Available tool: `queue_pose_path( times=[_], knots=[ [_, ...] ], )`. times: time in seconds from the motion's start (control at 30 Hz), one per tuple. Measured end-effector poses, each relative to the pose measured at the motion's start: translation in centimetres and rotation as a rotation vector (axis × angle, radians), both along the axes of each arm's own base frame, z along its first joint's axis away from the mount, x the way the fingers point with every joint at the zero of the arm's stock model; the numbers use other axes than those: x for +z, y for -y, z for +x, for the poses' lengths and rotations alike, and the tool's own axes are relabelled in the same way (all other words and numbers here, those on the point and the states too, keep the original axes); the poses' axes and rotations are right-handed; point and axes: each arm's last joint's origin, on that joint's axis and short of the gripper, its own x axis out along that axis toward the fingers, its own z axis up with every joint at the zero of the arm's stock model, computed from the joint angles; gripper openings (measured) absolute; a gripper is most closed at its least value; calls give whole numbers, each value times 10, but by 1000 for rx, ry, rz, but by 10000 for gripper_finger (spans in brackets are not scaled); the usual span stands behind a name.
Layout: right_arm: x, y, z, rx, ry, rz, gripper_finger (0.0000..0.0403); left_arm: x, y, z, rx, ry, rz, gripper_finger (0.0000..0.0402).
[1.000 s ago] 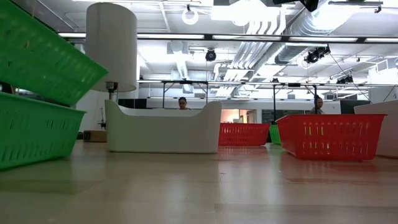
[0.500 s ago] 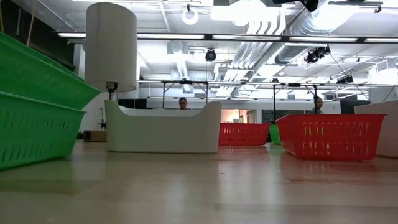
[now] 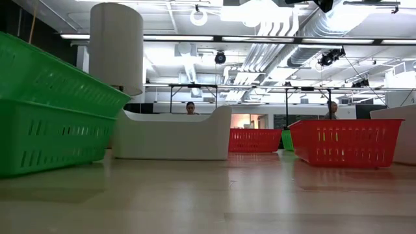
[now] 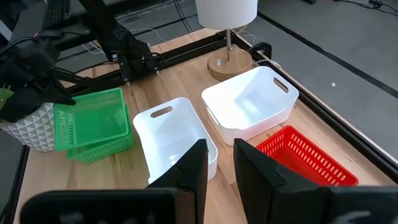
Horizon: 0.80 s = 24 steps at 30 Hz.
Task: Stack baskets by color
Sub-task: Stack the middle left green bin on the bottom green bin, then stack the top green bin on the bottom green bins
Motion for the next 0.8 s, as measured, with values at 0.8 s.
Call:
queue_pose_path(
  times=[0.8],
  knots=[
    [0, 0, 0, -7, -1, -8, 67, 36, -15, -11, -73, 188, 9, 154]
  ],
)
